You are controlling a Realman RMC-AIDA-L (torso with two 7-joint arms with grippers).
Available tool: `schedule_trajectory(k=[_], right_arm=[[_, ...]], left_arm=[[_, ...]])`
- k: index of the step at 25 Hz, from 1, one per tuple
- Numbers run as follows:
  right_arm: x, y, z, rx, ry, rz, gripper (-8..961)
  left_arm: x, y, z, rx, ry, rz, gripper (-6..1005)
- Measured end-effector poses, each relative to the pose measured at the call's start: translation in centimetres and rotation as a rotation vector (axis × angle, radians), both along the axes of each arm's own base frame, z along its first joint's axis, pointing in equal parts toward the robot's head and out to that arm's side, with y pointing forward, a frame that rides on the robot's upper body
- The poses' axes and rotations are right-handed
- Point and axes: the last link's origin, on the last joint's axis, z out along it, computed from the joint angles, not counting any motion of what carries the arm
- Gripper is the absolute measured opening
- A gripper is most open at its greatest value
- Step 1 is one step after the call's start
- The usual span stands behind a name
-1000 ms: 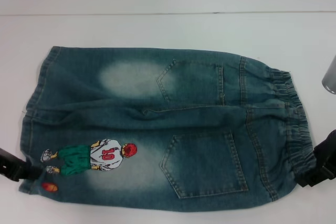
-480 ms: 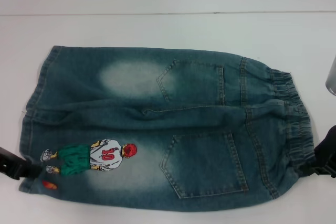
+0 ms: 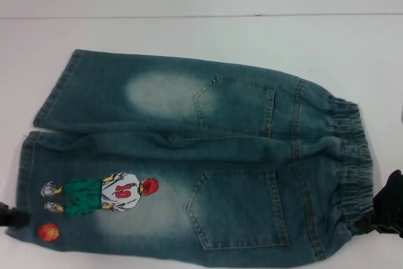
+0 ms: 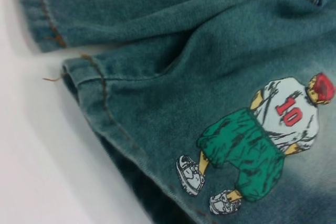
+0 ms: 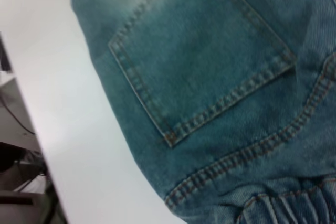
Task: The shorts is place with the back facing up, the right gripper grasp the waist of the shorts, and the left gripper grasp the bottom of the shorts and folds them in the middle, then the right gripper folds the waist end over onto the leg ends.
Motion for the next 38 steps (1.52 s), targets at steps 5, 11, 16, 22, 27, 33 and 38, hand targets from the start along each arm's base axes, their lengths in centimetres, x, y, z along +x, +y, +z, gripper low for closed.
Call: schedule_trajectory(k=[5, 11, 16, 22, 27, 33, 38], right_arm=[[-0.6, -0.3, 1.1, 0.013, 0.015, 0.014, 50], [0.3, -0.4, 2.8, 0.077, 0.042, 0.010, 51], [1.2, 0.5, 4.7, 0.202, 0.090, 0.031, 51], [1.5, 2.0, 5.6, 0.340, 0.115, 0.070, 50], [1.3, 3.1, 5.9, 0.430, 0.134, 0.073, 56], [0.5, 4.2, 6.2, 0.496, 0.176, 0.053, 65], [-0.1, 4.8, 6.5, 0.523, 0.187, 0.032, 73]], left_arm=[[0.8, -0.4, 2.3, 0.047, 0.000, -0.012, 154], [0.7, 0.5, 3.8, 0.130, -0.028, -0.022, 158], [1.8, 2.7, 3.3, 0.200, -0.064, -0.097, 161], [3.7, 6.0, 2.1, 0.271, -0.074, -0.189, 165], [5.0, 8.0, 1.8, 0.344, -0.084, -0.243, 168], [5.8, 9.5, 1.2, 0.409, -0.075, -0.283, 171], [6.2, 10.2, 0.7, 0.435, -0.068, -0.300, 174]])
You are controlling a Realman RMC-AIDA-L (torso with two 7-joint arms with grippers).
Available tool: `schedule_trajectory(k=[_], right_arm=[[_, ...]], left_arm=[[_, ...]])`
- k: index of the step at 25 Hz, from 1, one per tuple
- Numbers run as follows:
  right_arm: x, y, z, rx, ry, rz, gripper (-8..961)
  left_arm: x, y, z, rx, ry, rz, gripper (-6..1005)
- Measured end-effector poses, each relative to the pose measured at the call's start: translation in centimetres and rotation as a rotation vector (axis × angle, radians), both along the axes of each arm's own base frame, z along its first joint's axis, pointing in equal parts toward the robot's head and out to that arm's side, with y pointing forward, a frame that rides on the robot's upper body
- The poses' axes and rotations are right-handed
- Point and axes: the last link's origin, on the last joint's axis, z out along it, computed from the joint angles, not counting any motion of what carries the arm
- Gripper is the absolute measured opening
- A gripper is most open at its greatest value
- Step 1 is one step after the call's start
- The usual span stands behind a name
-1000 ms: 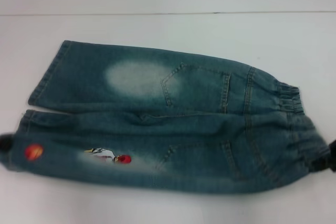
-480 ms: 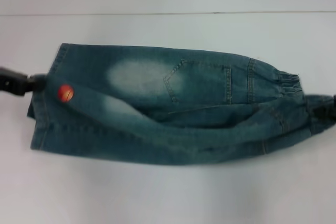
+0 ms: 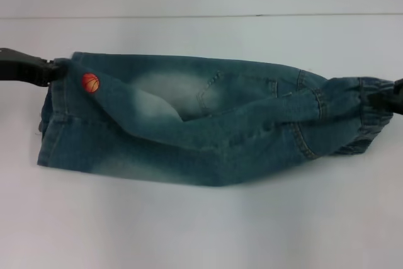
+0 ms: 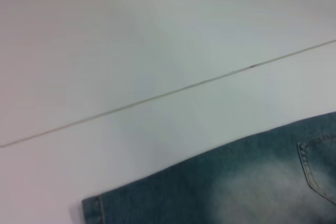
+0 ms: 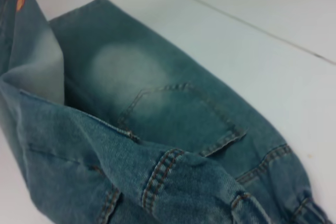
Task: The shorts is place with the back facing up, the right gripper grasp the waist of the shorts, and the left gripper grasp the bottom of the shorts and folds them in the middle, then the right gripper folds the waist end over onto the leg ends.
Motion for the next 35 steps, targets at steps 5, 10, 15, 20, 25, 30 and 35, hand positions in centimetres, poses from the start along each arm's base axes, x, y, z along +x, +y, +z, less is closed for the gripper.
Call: schedule_trajectory(k=[5, 10, 15, 20, 25, 30, 35], right_arm=[[-0.1, 0.9, 0.1, 0.054, 0.011, -0.023, 81], [0.7, 1.9, -0.5, 0.076, 0.047, -0.079, 89], [1.8, 2.4, -1.2, 0.093, 0.087, -0.139, 96], [3.0, 3.0, -1.4, 0.152, 0.122, -0.192, 104], [3.4, 3.7, -1.5, 0.188, 0.147, -0.207, 112], [3.6, 4.5, -1.5, 0.192, 0.155, -0.229, 119], [3.9, 5.0, -1.2, 0.220, 0.140, -0.249, 127]], left_arm=[[0.6, 0.7, -0.8, 0.019, 0.003, -0.024, 178], [1.0, 1.5, -1.0, 0.062, 0.012, -0.033, 181], [1.5, 2.1, -1.3, 0.093, 0.015, -0.044, 184], [1.9, 2.8, -1.8, 0.127, 0.025, -0.052, 187], [2.0, 3.5, -3.0, 0.139, 0.053, -0.059, 190], [1.9, 4.4, -3.5, 0.162, 0.075, -0.058, 193], [1.6, 5.0, -3.3, 0.208, 0.094, -0.049, 196]])
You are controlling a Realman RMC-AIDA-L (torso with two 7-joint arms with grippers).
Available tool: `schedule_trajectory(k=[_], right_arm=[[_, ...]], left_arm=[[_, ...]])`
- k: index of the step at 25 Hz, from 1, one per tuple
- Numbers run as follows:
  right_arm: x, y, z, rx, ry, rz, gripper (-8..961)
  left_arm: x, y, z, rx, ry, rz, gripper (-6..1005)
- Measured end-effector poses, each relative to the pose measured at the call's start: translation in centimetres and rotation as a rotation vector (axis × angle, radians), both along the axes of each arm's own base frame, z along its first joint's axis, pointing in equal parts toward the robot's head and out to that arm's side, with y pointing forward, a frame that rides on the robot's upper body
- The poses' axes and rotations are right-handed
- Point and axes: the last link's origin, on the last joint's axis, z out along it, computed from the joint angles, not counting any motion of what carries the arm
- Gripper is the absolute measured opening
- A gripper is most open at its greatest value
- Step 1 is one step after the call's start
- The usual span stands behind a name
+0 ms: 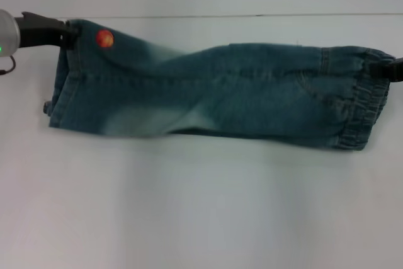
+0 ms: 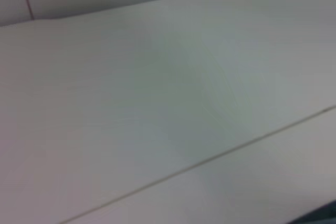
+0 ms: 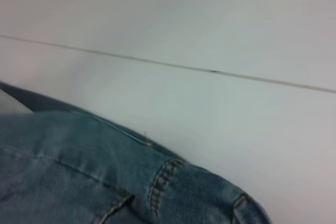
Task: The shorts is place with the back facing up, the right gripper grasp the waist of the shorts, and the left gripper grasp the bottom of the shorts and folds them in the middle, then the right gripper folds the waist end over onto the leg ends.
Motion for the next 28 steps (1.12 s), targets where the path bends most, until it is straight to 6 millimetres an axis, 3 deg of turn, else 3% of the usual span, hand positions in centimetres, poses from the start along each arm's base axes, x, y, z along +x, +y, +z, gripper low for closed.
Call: schedule_trajectory(k=[4, 14, 20, 28], right_arm=[[0.3, 0.3, 0.2, 0.019, -0.014, -0.004, 133], [-0.4, 1.0, -0.6, 0.053, -0.056, 0.064, 149], [-0.2, 1.1, -0.3, 0.059, -0.087, 0.044, 158], [-0.2, 0.2, 0.4, 0.063, -0.120, 0.075, 463]], left_arm=[[-0.2, 0.4, 0.2, 0.031, 0.009, 0.007, 199], [0.6, 0.6, -1.6, 0.004, 0.073, -0.030, 205], [0.3, 0.7, -1.4, 0.033, 0.079, -0.021, 229], [-0.5, 0.1, -0.2, 0.079, 0.068, -0.008, 393]])
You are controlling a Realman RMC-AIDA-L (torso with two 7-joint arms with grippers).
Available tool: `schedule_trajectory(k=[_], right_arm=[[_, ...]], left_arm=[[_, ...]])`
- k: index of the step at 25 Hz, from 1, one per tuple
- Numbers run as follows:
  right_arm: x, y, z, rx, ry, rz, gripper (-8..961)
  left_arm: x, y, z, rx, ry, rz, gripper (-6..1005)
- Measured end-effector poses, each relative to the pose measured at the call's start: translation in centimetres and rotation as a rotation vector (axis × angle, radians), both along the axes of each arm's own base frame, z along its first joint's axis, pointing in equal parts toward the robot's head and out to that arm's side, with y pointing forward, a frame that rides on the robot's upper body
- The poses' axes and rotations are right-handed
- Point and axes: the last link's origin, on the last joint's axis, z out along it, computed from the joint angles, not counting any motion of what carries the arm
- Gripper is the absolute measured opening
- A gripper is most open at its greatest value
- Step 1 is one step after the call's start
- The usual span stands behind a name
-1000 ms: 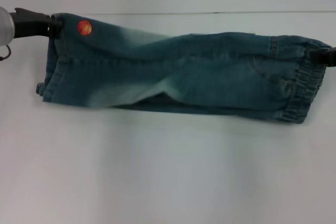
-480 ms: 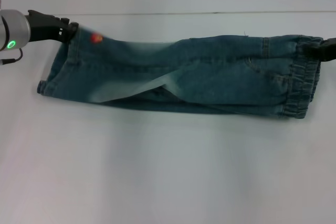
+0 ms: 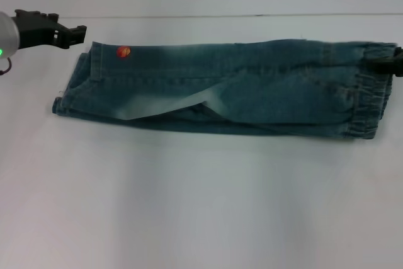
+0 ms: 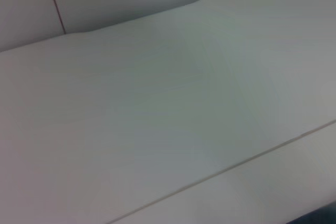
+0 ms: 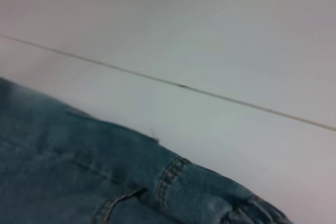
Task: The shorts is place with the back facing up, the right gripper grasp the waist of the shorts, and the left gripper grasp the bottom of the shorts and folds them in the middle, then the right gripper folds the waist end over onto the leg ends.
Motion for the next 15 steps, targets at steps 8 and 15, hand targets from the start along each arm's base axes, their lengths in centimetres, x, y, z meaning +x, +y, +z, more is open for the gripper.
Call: schedule_trajectory(k=[8, 15], right_arm=[[-0.1, -1.0, -0.5, -0.063, 0.008, 0.039, 724], [0.2, -1.4, 0.0, -0.045, 0.001, 0.022, 903]], left_arm=[[-1.0, -1.2, 0.4, 0.017, -0.022, 0.007, 641], [-0.8, -2.3, 0.5, -0.023, -0.058, -0.037, 859]])
